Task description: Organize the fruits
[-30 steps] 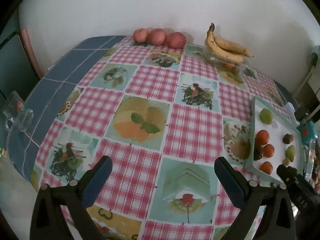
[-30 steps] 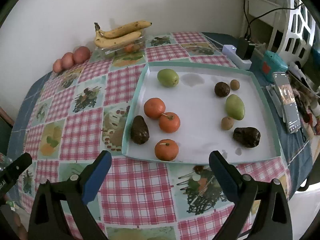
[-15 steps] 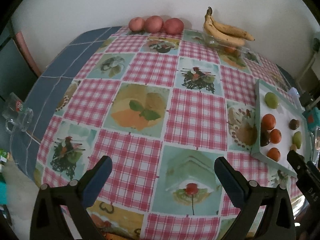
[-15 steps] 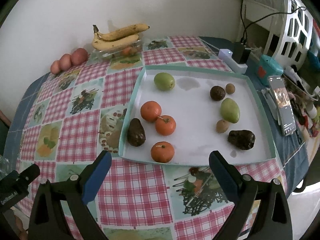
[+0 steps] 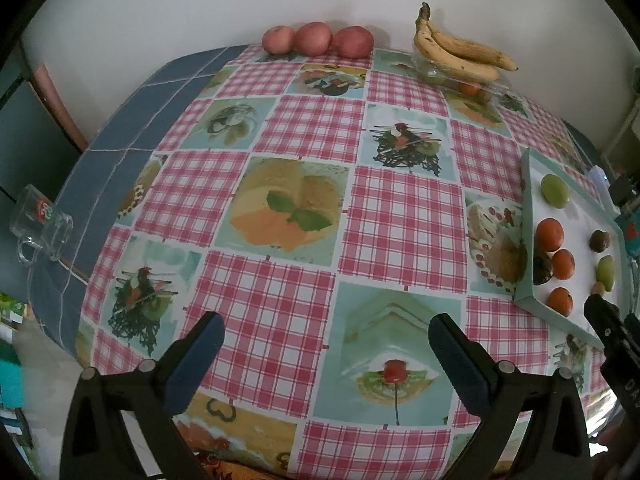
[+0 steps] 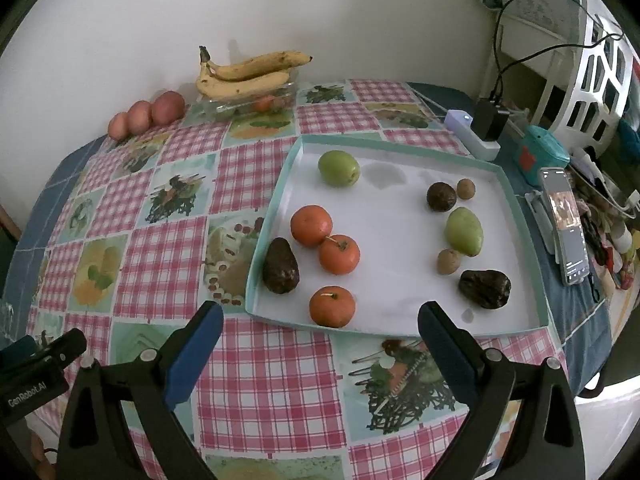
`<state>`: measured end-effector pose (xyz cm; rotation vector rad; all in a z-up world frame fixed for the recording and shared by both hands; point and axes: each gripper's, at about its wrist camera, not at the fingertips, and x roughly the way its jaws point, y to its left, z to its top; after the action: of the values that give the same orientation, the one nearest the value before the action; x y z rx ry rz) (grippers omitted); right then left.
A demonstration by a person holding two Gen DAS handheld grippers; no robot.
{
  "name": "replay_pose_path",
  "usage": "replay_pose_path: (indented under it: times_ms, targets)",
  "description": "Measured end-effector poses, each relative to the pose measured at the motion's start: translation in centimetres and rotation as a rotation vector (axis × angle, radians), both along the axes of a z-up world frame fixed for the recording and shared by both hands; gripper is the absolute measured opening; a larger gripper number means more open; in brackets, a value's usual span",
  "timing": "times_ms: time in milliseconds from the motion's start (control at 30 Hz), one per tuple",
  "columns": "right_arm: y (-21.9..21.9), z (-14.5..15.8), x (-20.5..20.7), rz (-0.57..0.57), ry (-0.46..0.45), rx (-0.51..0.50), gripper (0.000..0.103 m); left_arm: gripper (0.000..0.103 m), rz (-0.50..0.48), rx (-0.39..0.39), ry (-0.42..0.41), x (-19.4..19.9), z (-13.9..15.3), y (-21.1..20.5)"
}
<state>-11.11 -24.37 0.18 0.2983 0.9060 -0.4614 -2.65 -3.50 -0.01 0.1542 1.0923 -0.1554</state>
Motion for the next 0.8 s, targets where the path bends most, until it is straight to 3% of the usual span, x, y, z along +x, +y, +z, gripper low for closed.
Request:
replay_pose_path:
  times_ms: [800]
  targets:
    - [0.3, -0.19, 0.17, 0.003, 0.006, 0.004, 0.098, 0.103, 0.017, -0.002, 0.005, 0.39, -0.02, 0.59]
